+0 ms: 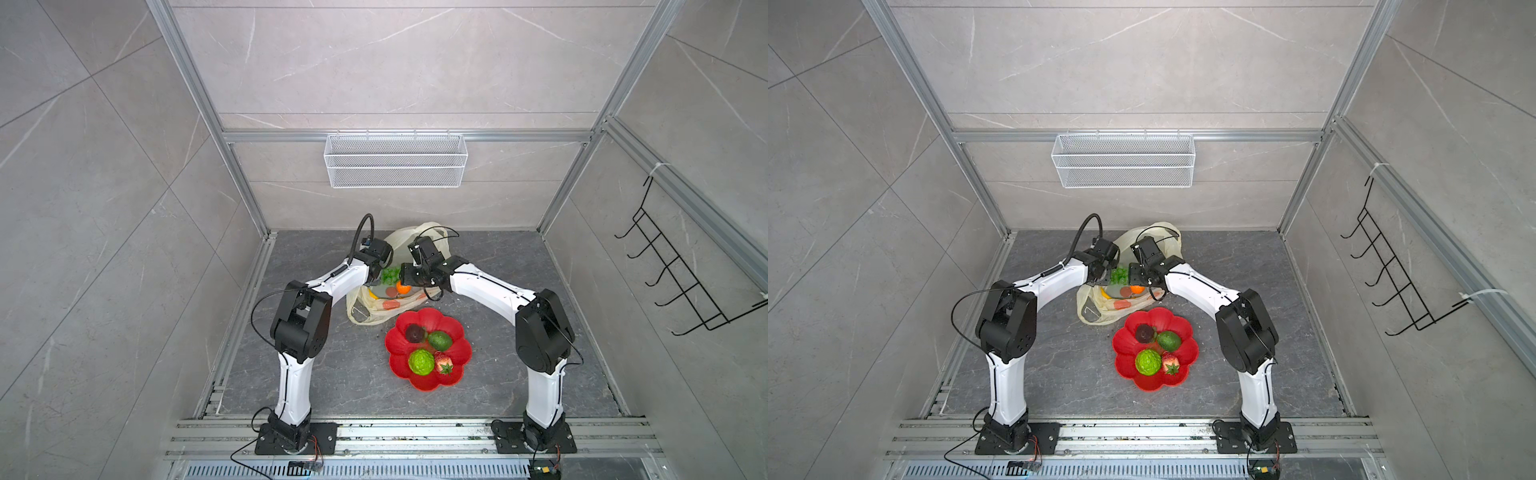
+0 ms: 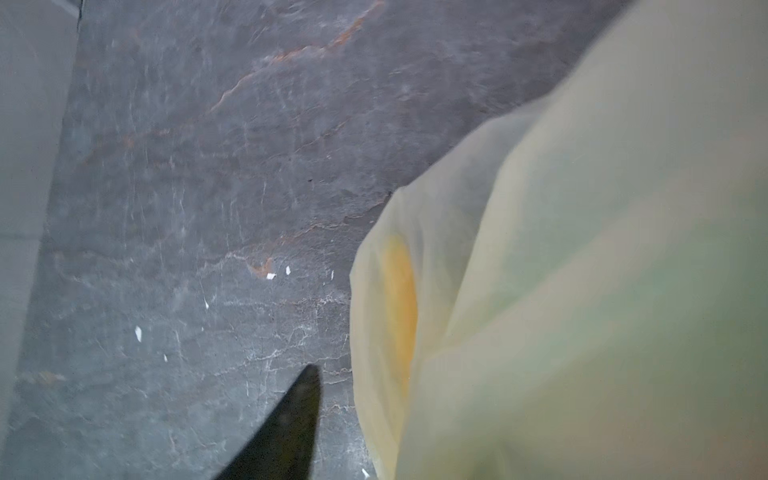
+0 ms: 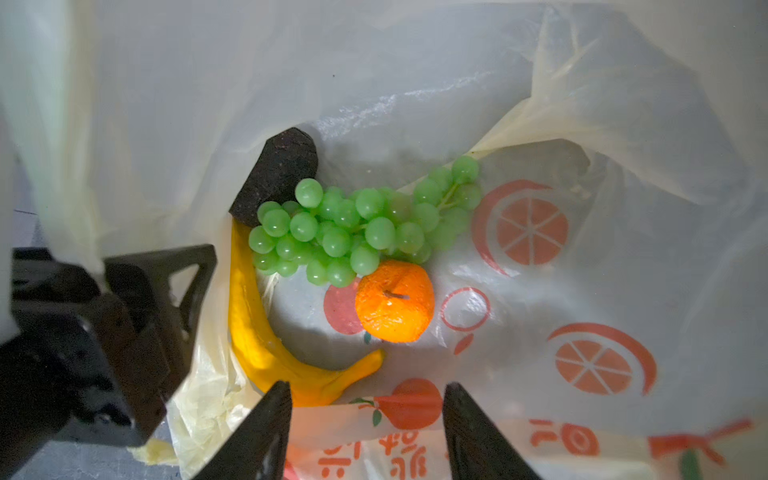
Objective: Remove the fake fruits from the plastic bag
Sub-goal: 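Move the right gripper into the bag while the left gripper shifts the rim, then grasp the dark speckled avocado inside the bag with the right gripper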
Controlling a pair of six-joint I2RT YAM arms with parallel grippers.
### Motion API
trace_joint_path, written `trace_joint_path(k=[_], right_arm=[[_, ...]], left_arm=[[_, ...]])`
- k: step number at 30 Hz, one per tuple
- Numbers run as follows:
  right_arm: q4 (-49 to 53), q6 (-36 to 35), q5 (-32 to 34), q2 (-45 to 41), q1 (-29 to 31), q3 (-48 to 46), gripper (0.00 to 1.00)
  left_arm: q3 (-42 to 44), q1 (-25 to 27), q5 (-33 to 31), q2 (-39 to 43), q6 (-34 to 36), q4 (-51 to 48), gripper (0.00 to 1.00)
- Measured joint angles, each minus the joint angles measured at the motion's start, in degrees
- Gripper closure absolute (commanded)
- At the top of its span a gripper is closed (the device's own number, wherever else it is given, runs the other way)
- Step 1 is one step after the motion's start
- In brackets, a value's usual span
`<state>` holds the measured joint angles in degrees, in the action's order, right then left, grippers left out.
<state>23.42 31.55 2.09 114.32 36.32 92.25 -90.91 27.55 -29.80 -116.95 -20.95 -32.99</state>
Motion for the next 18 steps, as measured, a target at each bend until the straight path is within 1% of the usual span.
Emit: trace_joint_path(k=[3, 5, 10, 14, 18], right_arm=[[-1.2, 0.4, -2.0, 2.1, 0.0, 1.1, 0.39], [-1.5, 0.5, -3.3, 4.2, 0.1, 2.8, 0.39], [-2.5, -0.1, -5.9, 10.0, 0.9, 10.4, 0.38], [-0.8, -0.6, -6.3, 17.4, 2.1, 22.9, 0.37], [0.9, -1.1, -6.7, 23.3, 3.2, 31.6, 0.37]], left_arm=[[0.2, -1.7, 0.6, 0.2, 0.0, 1.0, 0.93], [1.7, -2.7, 2.0, 1.0, -0.2, 2.4, 0.99], [8.4, -3.6, 6.9, 5.9, -2.1, 6.1, 1.00], [13.3, -3.8, 9.9, 11.2, -4.4, 8.5, 1.00], [17.6, -3.9, 12.4, 16.3, -7.3, 11.6, 1.00]])
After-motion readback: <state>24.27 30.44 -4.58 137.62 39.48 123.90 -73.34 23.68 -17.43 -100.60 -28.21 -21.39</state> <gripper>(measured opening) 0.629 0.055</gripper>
